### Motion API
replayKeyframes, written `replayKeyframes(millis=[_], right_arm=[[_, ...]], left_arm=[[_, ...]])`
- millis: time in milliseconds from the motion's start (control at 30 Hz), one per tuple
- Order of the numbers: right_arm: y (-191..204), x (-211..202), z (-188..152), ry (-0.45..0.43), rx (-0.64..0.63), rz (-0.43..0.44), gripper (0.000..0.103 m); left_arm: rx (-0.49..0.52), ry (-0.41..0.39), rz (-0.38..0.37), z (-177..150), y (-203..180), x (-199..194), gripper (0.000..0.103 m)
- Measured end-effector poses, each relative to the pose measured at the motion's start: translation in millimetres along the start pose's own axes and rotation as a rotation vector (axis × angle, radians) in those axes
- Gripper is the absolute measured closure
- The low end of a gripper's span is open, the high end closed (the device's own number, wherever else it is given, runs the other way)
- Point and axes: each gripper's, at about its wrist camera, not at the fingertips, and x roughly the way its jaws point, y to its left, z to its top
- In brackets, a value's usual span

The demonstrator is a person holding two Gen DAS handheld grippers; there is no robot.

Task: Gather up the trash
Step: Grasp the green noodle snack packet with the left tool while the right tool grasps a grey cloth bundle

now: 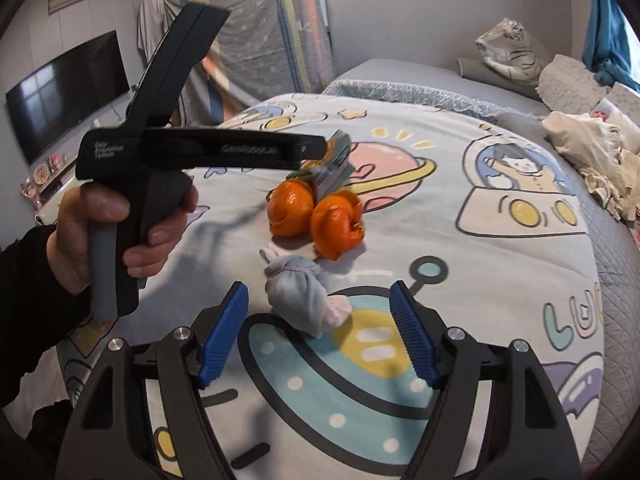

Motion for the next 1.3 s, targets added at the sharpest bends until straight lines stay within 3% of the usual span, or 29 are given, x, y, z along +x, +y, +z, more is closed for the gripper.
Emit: replayKeyframes(millis=[300, 400, 467, 533, 767, 1300], right_arm=[[3, 32, 1, 0.079, -0.008, 0.021, 0.035], [4, 40, 1, 0.101, -0.013, 0.022, 0.041], [1, 46, 1, 0.118, -0.002, 0.029, 0.047], [0, 48, 0, 0.131, 0.010, 0.049, 0.050], [3, 47, 0, 0.128, -0.001, 0.051, 0.072], [-16, 4, 4, 0.067, 0.059, 0.053, 0.076]], left_arm=[[-0.007, 0.101, -0.021, 15, 8, 43, 0.018], [0.003, 0.123, -0.028, 16, 5, 52, 0.030], [0.020, 0.135, -0.026, 15, 1, 57, 0.045], [0.025, 0.150, -0.031, 15, -1, 61, 0.054], [0.040, 0.140, -0.039, 16, -6, 59, 0.090], [0.025, 0.060, -0.041, 19, -1, 11, 0.094]])
